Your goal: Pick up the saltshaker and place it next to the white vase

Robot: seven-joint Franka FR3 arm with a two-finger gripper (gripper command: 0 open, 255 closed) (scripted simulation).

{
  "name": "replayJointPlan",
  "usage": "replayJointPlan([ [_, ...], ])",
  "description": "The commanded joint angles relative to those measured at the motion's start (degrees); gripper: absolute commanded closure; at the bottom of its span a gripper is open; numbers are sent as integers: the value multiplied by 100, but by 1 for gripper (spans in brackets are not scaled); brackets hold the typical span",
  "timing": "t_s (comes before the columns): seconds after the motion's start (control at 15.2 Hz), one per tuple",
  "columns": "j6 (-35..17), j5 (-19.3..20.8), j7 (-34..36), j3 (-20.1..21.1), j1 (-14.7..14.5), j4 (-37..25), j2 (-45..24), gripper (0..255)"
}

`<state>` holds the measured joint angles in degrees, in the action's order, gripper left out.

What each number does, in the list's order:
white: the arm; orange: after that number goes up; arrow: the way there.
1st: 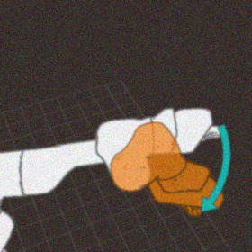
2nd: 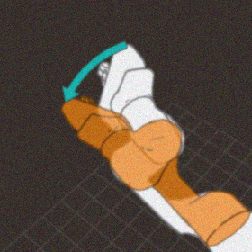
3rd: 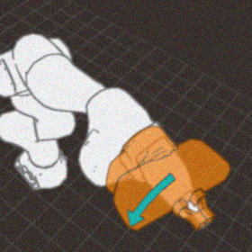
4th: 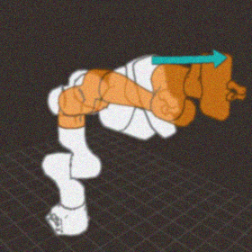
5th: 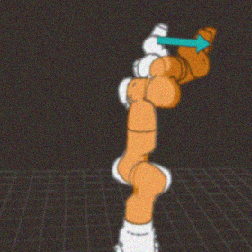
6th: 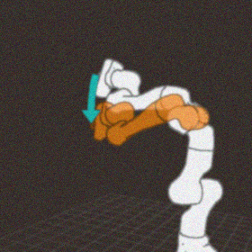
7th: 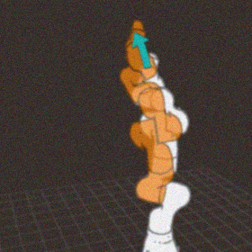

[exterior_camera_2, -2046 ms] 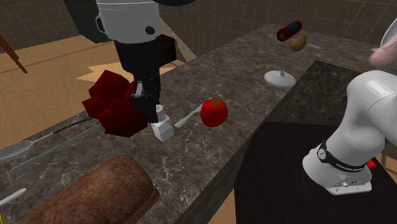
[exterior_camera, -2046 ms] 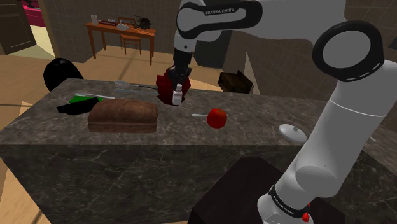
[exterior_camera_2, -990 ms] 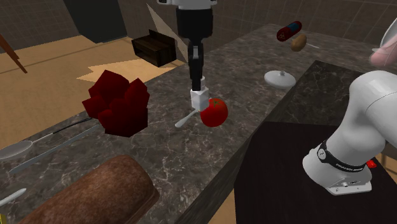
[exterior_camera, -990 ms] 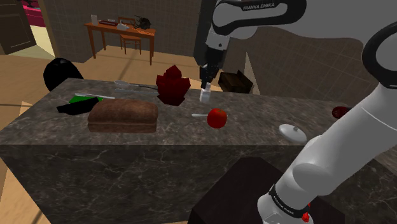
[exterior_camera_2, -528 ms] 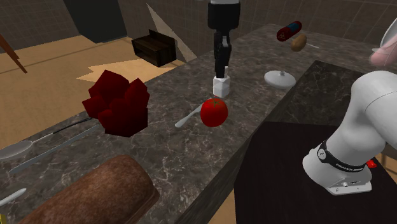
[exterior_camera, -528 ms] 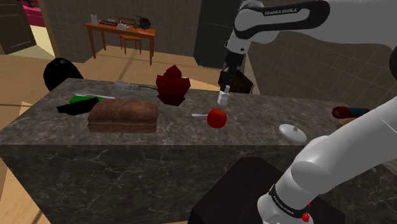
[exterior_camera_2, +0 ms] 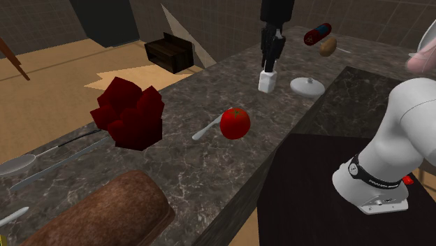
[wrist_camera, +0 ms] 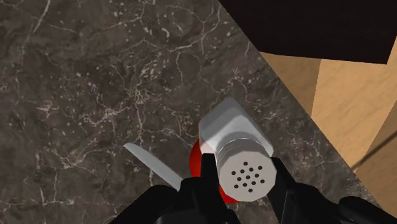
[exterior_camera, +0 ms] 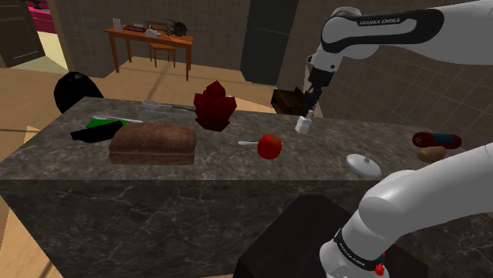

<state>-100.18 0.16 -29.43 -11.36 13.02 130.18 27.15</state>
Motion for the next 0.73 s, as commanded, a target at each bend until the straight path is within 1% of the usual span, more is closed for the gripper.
replayJointPlan([
  [0.0, 48, 126, -235, -172, 119, 123, 166, 255],
  [0.33, 201, 475, -859, -652, 430, 250, 447, 255],
  [0.66, 327, 830, -1518, -1171, 722, 215, 567, 255],
])
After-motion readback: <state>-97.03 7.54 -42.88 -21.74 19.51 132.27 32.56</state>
